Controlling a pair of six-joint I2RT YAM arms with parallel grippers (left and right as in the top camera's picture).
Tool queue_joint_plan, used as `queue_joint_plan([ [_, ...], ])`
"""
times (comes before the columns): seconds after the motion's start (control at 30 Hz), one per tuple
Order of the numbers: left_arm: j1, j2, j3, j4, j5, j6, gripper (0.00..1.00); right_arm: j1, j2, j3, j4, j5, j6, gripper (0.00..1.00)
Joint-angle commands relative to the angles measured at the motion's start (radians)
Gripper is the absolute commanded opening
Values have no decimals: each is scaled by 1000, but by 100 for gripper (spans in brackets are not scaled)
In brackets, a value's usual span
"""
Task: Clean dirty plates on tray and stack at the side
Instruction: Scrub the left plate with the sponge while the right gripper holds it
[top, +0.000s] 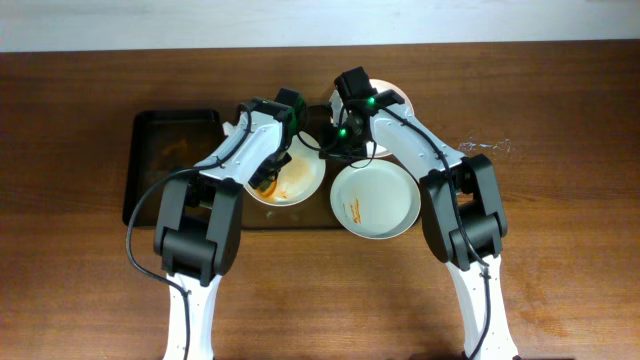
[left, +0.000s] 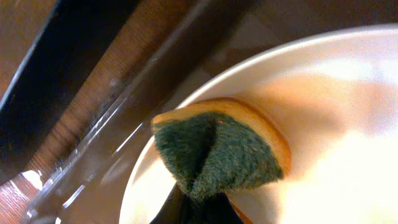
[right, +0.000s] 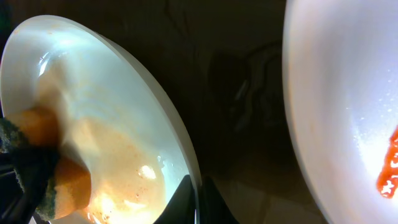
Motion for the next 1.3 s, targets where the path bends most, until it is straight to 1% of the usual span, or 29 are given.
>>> queue_joint_plan([
  [0.0, 6, 34, -35, 35, 131, 389, 0, -7, 4, 0, -3, 26, 5, 5],
  [0.03, 6, 34, -35, 58, 224, 569, 0, -7, 4, 0, -3, 26, 5, 5],
  [0.07, 6, 34, -35, 95, 388, 830, 0, -7, 4, 0, -3, 26, 5, 4],
  [0.1, 5, 34, -35, 109, 453, 935, 0, -7, 4, 0, -2, 26, 5, 5],
  [0.13, 5, 34, -35, 136, 547, 1110, 0, -7, 4, 0, 0, 26, 5, 4],
  [0.2, 5, 34, -35, 166, 587, 1219, 0, -7, 4, 0, 0, 26, 5, 5],
  [0.3, 5, 34, -35, 235, 584, 1217, 0, -7, 4, 0, 0, 26, 5, 4],
  [0.33, 8, 34, -35, 291, 575, 1172, 0, -7, 4, 0, 0, 26, 5, 4],
  [0.4, 8, 34, -35, 357, 467, 1008, 0, -7, 4, 0, 0, 26, 5, 5],
  [0.43, 8, 34, -35, 385, 362, 894, 0, -7, 4, 0, 0, 26, 5, 5],
  [0.47, 8, 34, -35, 399, 234, 760, 0, -7, 4, 0, 0, 26, 5, 4],
  [0.5, 8, 34, -35, 391, 98, 587, 0, -7, 4, 0, 0, 26, 5, 5],
  [0.53, 8, 34, -35, 371, 45, 494, 0, -7, 4, 0, 0, 26, 5, 5],
  [0.6, 7, 34, -35, 305, 25, 375, 0, -7, 4, 0, 0, 27, 5, 4],
  [0.63, 8, 34, -35, 262, 25, 343, 0, -7, 4, 0, 0, 26, 5, 4],
  [0.73, 7, 34, -35, 175, 29, 341, 0, -7, 4, 0, 0, 26, 5, 4],
  [0.77, 3, 34, -35, 153, 55, 341, 0, -7, 4, 0, 0, 26, 5, 4],
  [0.8, -5, 34, -35, 125, 115, 351, 0, -7, 4, 0, 0, 26, 5, 5],
  [0.83, -12, 34, -35, 122, 202, 460, 0, -7, 4, 0, 0, 26, 5, 5],
  [0.9, -14, 34, -35, 165, 252, 573, 0, -7, 4, 0, 0, 26, 5, 5],
  [0.93, -13, 34, -35, 194, 323, 679, 0, -7, 4, 0, 0, 26, 5, 5],
  [0.97, -13, 34, -35, 213, 379, 761, 0, -7, 4, 0, 0, 26, 5, 5],
  [1.0, -13, 34, -35, 229, 430, 828, 0, -7, 4, 0, 0, 26, 5, 5],
  [1.03, -13, 34, -35, 246, 452, 871, 0, -7, 4, 0, 0, 26, 5, 5],
  [1.1, -13, 34, -35, 277, 440, 871, 0, -7, 4, 0, 0, 26, 5, 4],
  [1.17, -13, 34, -35, 304, 360, 870, 0, -7, 4, 0, 1, 26, 5, 5],
  [1.2, -13, 34, -35, 331, 296, 857, 0, -7, 4, 0, 1, 26, 5, 4],
  [1.23, -13, 34, -35, 345, 229, 761, 0, -7, 4, 0, 1, 27, 5, 5],
  [1.27, -13, 34, -35, 348, 192, 692, 0, -7, 4, 0, 1, 27, 5, 4],
])
